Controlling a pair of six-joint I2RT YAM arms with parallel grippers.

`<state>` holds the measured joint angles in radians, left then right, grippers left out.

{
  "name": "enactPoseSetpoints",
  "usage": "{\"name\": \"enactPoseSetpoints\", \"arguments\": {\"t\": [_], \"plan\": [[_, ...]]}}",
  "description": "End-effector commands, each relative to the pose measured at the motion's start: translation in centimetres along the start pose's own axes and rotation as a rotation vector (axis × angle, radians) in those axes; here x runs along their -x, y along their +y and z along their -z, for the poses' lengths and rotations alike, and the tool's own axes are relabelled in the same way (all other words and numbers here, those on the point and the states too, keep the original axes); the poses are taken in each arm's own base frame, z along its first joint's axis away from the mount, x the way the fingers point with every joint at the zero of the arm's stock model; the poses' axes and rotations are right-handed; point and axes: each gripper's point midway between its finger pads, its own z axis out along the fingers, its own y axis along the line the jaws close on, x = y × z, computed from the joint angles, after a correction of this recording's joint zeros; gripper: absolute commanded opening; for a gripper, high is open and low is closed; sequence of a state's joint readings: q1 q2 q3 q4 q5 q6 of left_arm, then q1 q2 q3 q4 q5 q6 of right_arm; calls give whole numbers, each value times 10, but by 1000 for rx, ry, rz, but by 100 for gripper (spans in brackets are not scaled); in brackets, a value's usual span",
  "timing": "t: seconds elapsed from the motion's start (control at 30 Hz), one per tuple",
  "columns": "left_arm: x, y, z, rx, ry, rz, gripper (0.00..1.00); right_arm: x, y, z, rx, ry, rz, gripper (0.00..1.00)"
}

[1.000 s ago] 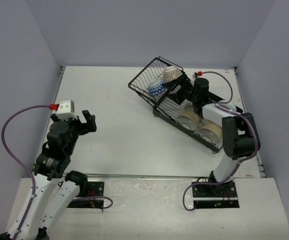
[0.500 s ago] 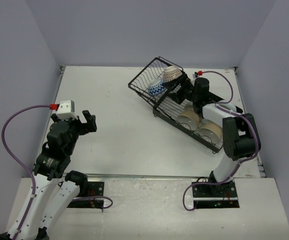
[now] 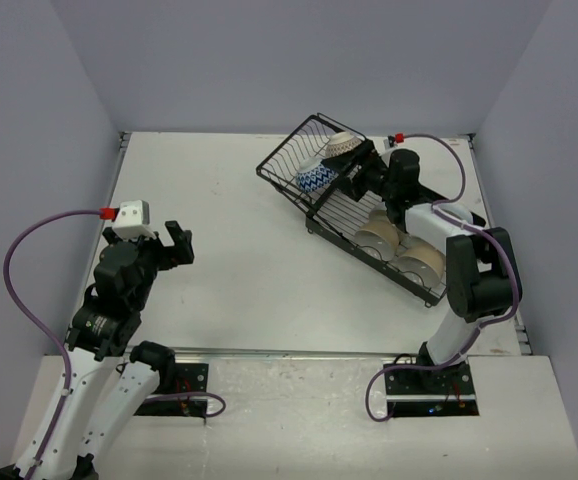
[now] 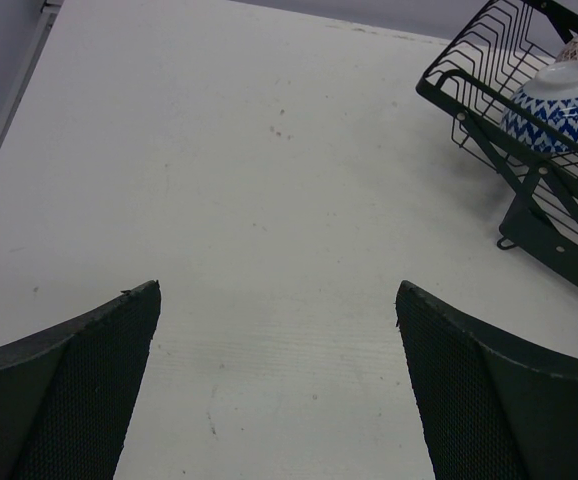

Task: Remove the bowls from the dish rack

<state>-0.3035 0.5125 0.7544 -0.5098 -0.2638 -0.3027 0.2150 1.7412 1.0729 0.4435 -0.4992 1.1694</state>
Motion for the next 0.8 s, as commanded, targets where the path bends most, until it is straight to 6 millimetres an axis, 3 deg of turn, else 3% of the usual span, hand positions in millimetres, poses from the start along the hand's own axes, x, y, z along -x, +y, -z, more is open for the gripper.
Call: {"name": "enactPoseSetpoints", "arguments": {"t": [0.0,0.77], "plan": [[9,-6,-1,-32,-39,-12,100,7,33,0,86,0,38,86],[9,-6,-1,-34,-39,-12,100,8,4,-3,-10,-30,-13,86]]}}
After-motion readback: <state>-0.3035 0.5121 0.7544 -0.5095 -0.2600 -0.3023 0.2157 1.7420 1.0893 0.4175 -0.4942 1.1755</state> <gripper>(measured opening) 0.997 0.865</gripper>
